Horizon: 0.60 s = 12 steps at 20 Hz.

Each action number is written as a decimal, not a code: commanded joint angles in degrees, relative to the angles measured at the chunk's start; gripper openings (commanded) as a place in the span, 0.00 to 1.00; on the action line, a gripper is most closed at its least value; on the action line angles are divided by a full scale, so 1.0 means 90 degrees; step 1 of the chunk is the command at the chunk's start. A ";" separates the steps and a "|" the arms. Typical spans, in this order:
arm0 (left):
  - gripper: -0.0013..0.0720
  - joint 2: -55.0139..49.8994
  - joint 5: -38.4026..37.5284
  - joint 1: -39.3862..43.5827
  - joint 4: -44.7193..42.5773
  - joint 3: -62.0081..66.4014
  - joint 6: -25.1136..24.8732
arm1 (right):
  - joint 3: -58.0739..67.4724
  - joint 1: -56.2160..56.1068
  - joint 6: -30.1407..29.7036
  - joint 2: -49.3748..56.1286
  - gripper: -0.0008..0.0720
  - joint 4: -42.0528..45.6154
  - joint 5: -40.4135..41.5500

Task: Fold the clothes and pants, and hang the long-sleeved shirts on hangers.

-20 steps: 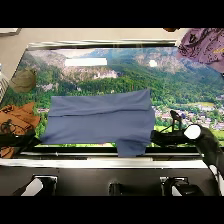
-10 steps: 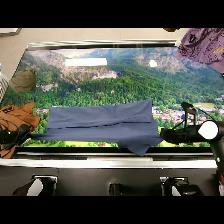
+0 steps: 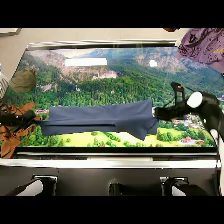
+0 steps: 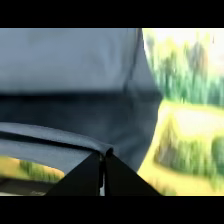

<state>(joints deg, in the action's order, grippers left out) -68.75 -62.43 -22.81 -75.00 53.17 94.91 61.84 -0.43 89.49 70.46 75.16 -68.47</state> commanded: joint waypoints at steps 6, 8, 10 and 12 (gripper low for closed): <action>0.04 -0.2106 0.0104 0.0529 -0.0032 0.1761 -0.0070 | 0.1955 -0.0002 -0.0187 0.2081 0.05 -0.0066 0.0291; 0.04 -0.2397 0.0100 0.0617 -0.0032 0.2028 -0.0070 | 0.2300 -0.0002 -0.0187 0.2419 0.05 -0.0073 0.0306; 0.04 -0.2647 0.0051 0.0719 -0.0078 0.2208 -0.0138 | 0.2562 -0.0002 -0.0187 0.2710 0.05 -0.0068 0.0311; 0.04 -0.2820 0.0061 0.0801 -0.0160 0.2246 -0.0160 | 0.2691 -0.0002 -0.0185 0.2973 0.05 -0.0070 0.0393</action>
<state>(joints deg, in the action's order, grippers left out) -91.15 -61.58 -16.71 -75.72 71.57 93.89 83.35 -0.43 87.85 93.56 74.61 -65.78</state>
